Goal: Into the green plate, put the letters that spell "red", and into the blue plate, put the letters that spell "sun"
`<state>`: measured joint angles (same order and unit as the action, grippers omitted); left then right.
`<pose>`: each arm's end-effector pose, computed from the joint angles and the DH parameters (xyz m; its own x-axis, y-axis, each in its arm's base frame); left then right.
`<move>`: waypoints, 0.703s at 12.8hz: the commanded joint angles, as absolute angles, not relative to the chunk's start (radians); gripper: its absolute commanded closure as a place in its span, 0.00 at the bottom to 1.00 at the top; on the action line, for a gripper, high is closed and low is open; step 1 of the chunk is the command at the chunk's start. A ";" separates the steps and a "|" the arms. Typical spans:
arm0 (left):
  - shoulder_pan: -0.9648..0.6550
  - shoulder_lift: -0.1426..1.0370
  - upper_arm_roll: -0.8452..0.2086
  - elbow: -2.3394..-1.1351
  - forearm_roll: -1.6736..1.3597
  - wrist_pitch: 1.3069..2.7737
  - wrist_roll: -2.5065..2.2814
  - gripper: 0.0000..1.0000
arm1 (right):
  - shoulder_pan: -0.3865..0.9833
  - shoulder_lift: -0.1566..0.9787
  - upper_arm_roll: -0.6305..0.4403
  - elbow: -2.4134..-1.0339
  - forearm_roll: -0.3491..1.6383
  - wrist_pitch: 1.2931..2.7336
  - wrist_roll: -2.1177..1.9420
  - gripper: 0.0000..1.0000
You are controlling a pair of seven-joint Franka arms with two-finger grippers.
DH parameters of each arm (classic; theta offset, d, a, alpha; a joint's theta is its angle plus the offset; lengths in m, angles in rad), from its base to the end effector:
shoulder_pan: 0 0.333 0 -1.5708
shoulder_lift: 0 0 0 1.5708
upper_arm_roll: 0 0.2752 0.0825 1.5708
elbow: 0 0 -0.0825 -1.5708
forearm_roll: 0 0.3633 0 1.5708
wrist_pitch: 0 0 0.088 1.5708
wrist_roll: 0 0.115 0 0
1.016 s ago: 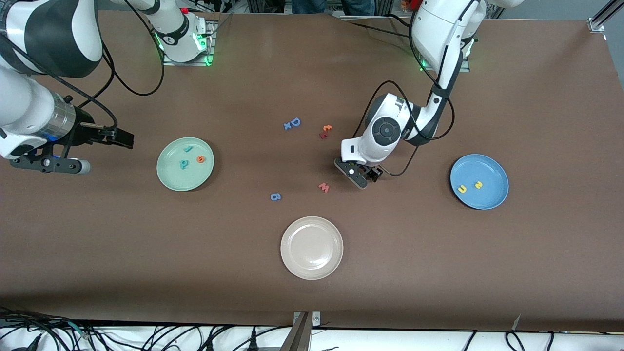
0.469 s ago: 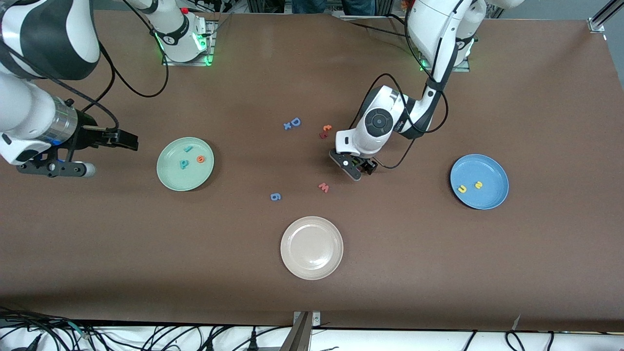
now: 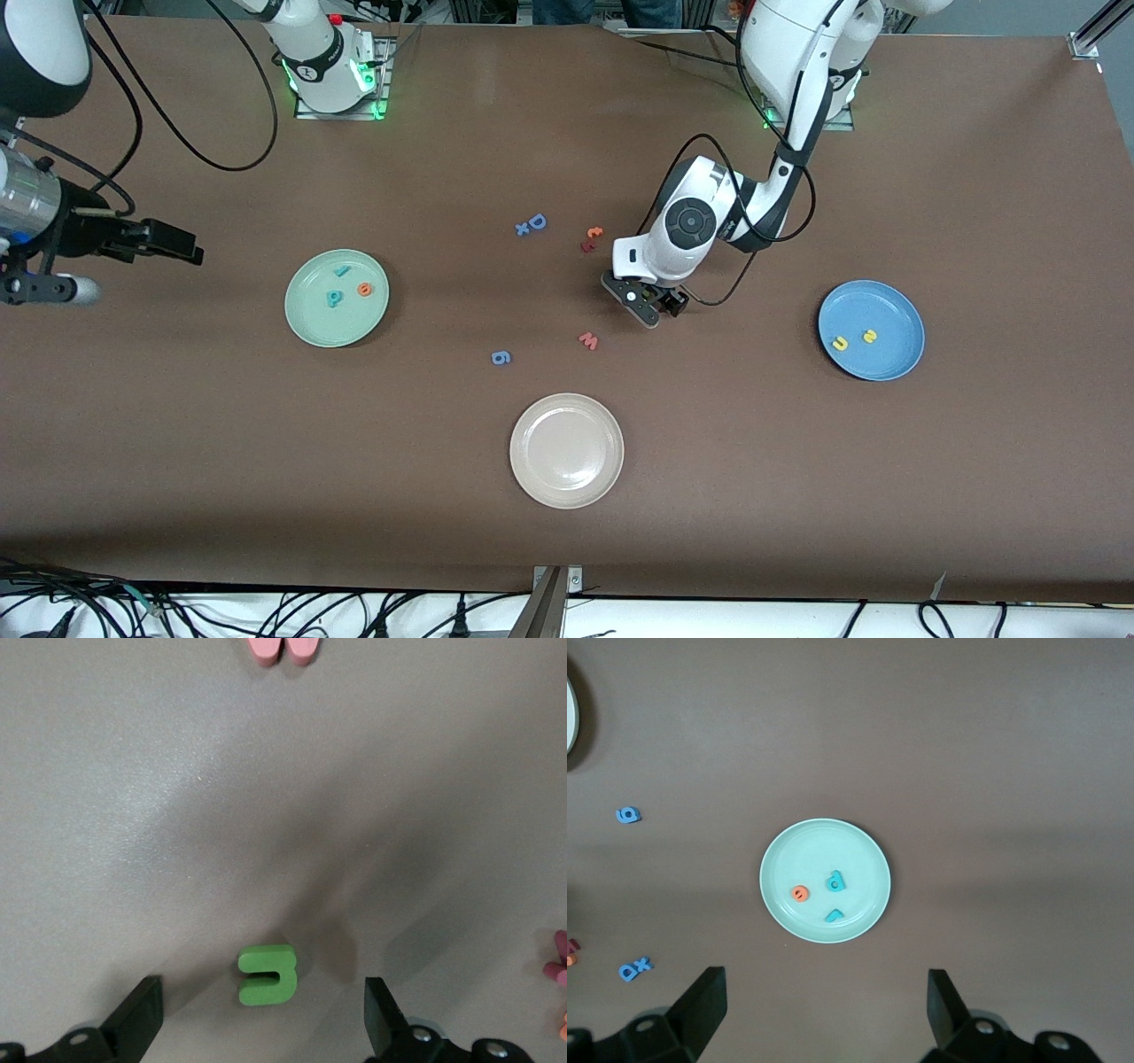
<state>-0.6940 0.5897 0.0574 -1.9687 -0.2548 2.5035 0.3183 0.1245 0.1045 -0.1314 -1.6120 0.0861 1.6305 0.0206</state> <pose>0.4609 -0.3392 0.1389 0.7271 -0.6861 -0.0250 -0.6789 -0.7240 0.1220 0.5599 0.0083 0.5056 0.9957 -0.0330 -0.0866 -0.0391 -0.9968 -0.0697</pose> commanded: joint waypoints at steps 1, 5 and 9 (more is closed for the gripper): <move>-0.703 0.581 0.066 -1.982 -0.230 2.520 0.299 0.01 | 0.007 -0.070 0.004 -1.853 0.048 1.744 -0.023 0.00; -0.703 0.581 0.077 -1.974 -0.230 2.526 0.299 0.01 | -0.031 -0.041 0.008 -1.769 0.040 1.727 -0.063 0.00; -0.703 0.589 0.083 -1.968 -0.230 2.528 0.299 0.04 | -0.031 0.003 0.011 -1.645 -0.008 1.602 -0.063 0.00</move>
<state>-0.6939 0.5898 0.0748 -1.9687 -0.2548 2.5171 0.3183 -0.0134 -0.0317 -0.0112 -1.7203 0.0154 1.6676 -0.0504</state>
